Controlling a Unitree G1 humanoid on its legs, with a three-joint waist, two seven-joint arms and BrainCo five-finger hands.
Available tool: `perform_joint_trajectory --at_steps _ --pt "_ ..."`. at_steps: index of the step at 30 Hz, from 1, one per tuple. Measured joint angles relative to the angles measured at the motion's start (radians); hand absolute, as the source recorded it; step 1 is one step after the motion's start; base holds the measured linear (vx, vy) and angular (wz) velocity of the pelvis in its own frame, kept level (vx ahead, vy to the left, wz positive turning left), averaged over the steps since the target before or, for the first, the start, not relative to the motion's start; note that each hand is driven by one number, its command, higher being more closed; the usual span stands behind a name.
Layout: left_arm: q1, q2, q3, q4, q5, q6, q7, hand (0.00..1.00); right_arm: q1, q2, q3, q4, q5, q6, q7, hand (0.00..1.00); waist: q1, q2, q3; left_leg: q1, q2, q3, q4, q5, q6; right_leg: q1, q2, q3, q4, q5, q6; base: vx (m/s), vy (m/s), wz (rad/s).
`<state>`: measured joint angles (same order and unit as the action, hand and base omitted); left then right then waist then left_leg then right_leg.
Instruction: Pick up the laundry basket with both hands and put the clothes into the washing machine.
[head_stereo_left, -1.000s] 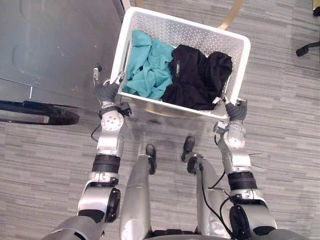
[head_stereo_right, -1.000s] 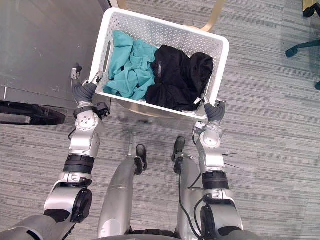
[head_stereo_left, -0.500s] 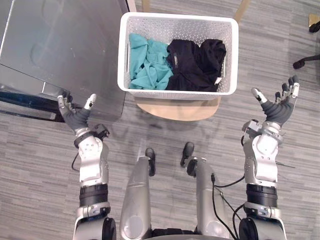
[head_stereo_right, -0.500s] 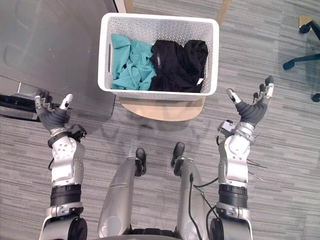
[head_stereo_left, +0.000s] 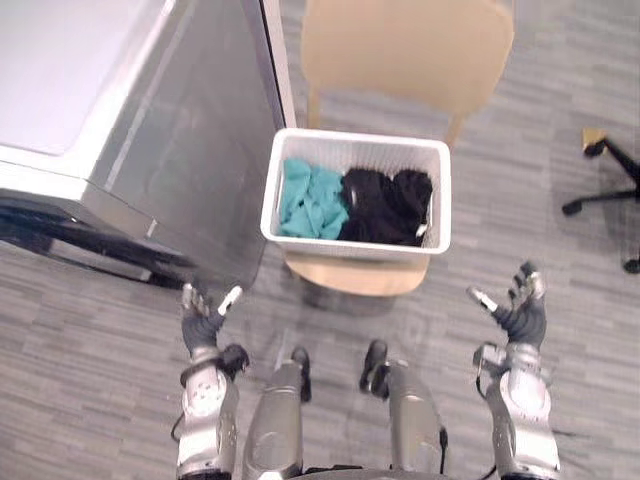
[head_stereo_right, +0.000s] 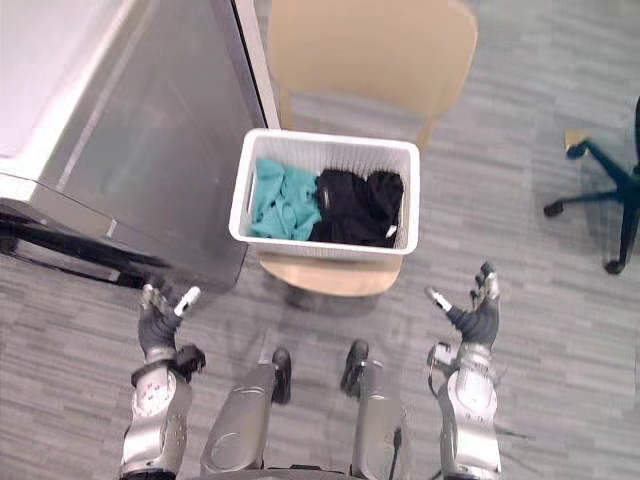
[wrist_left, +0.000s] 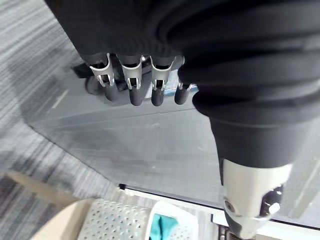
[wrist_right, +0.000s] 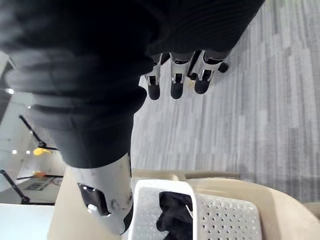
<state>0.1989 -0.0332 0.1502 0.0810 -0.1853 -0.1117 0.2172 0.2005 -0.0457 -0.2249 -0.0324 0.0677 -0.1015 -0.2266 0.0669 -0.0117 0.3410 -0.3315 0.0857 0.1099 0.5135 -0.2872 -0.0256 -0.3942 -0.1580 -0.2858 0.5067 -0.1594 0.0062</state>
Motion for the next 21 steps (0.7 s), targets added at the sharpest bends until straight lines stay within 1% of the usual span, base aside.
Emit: perform_joint_trajectory --at_steps 2,5,7,8,9,10,12,14,15,16,17,18,19,20,21 --pt "0.028 0.009 0.001 0.139 0.002 0.021 -0.043 0.0 0.01 0.001 0.001 0.118 -0.001 0.004 0.036 0.0 0.002 -0.001 -0.06 0.059 -0.007 -0.001 -0.055 0.011 -0.007 0.05 -0.002 -0.014 -0.03 -0.002 0.003 0.17 0.006 0.1" --pt "0.026 0.018 0.007 0.289 0.01 0.039 -0.067 0.0 0.009 0.004 0.011 0.228 -0.012 0.015 0.066 0.0 0.004 -0.003 -0.092 0.126 -0.021 -0.003 -0.123 0.033 -0.008 0.105 -0.008 -0.021 -0.063 -0.006 0.011 0.11 0.003 0.13" --pt "0.014 0.037 0.018 0.453 0.044 0.046 -0.085 0.0 -0.004 0.003 0.015 0.365 -0.032 0.023 0.089 0.0 0.002 0.002 -0.129 0.173 -0.025 -0.012 -0.174 0.05 -0.016 0.155 -0.008 -0.042 -0.098 -0.006 0.015 0.09 0.0 0.19" --pt "0.014 0.044 0.019 0.487 0.049 0.049 -0.085 0.0 -0.008 0.002 0.015 0.401 -0.032 0.023 0.096 0.0 0.001 0.002 -0.138 0.185 -0.026 -0.016 -0.186 0.053 -0.02 0.167 -0.007 -0.046 -0.105 -0.006 0.016 0.09 -0.007 0.17" --pt "0.012 0.055 0.026 0.556 0.066 0.051 -0.084 0.0 -0.019 0.001 0.015 0.482 -0.032 0.025 0.1 0.0 0.002 0.002 -0.15 0.211 -0.026 -0.021 -0.207 0.061 -0.032 0.192 -0.003 -0.051 -0.123 -0.005 0.018 0.08 -0.017 0.17" --pt "0.011 0.057 0.047 0.61 0.078 0.056 -0.082 0.0 -0.029 -0.002 0.015 0.546 -0.031 0.029 0.101 0.0 0.002 0.006 -0.16 0.227 -0.027 -0.03 -0.229 0.069 -0.026 0.212 -0.001 -0.062 -0.136 -0.005 0.019 0.07 -0.02 0.2" --pt "0.007 0.062 0.059 0.668 0.088 0.06 -0.079 0.0 -0.045 -0.002 0.015 0.623 -0.031 0.033 0.101 0.0 0.002 0.009 -0.164 0.242 -0.033 -0.048 -0.257 0.088 -0.033 0.235 -0.001 -0.078 -0.158 -0.002 0.023 0.03 -0.025 0.32" --pt "0.003 0.067 0.059 0.689 0.094 0.06 -0.077 0.0 -0.056 -0.001 0.016 0.67 -0.03 0.035 0.101 0.0 0.002 0.011 -0.167 0.231 -0.04 -0.081 -0.273 0.106 -0.038 0.237 -0.008 -0.109 -0.163 -0.001 0.024 -0.01 -0.036 0.51" --pt "-0.009 0.067 0.059 0.693 0.1 0.06 -0.069 0.0 -0.06 -0.003 0.017 0.684 -0.029 0.035 0.101 0.0 0.002 0.012 -0.167 0.207 -0.049 -0.105 -0.271 0.12 -0.042 0.237 -0.02 -0.142 -0.16 -0.001 0.024 -0.03 -0.037 0.87" --pt "-0.025 0.067 0.058 0.693 0.1 0.059 -0.061 0.0 -0.066 -0.004 0.016 0.686 -0.026 0.035 0.1 0.0 0.001 0.013 -0.167 0.177 -0.057 -0.122 -0.264 0.14 -0.064 0.237 -0.035 -0.183 -0.159 -0.001 0.024 -0.05 -0.03 0.99" --pt "-0.033 0.067 0.058 0.691 0.1 0.056 -0.06 0.0 -0.075 -0.005 0.016 0.689 -0.021 0.035 0.099 0.0 0.001 0.012 -0.167 0.157 -0.062 -0.123 -0.259 0.154 -0.068 0.236 -0.046 -0.206 -0.16 -0.001 0.024 -0.07 0.01 1.08" --pt "-0.043 0.068 0.058 0.692 0.1 0.052 -0.059 0.0 -0.098 -0.014 0.016 0.712 -0.017 0.033 0.098 0.0 0.002 0.006 -0.164 0.129 -0.061 -0.084 -0.253 0.168 -0.085 0.235 -0.07 -0.245 -0.161 0.0 0.023 -0.1 0.055 0.98" --pt "-0.044 0.068 0.058 0.697 0.1 0.047 -0.059 0.0 -0.134 -0.026 0.013 0.747 -0.017 0.034 0.096 0.0 0.001 0.012 -0.163 0.105 -0.031 0.006 -0.226 0.156 -0.078 0.235 -0.082 -0.277 -0.161 0.004 0.021 -0.09 0.069 0.9" --pt "-0.044 0.069 0.058 0.703 0.1 0.047 -0.058 0.0 -0.152 -0.034 0.011 0.764 -0.017 0.033 0.096 0.0 0.001 0.014 -0.161 0.091 -0.01 0.051 -0.203 0.149 -0.066 0.237 -0.088 -0.293 -0.161 0.006 0.024 -0.08 0.08 0.83" --pt "-0.044 0.073 0.06 0.72 0.1 0.048 -0.056 0.0 -0.177 -0.05 0.008 0.79 -0.017 0.034 0.095 0.0 0.0 0.009 -0.149 0.067 0.042 0.117 -0.158 0.138 -0.047 0.255 -0.104 -0.322 -0.163 0.011 0.032 -0.05 0.075 0.67"
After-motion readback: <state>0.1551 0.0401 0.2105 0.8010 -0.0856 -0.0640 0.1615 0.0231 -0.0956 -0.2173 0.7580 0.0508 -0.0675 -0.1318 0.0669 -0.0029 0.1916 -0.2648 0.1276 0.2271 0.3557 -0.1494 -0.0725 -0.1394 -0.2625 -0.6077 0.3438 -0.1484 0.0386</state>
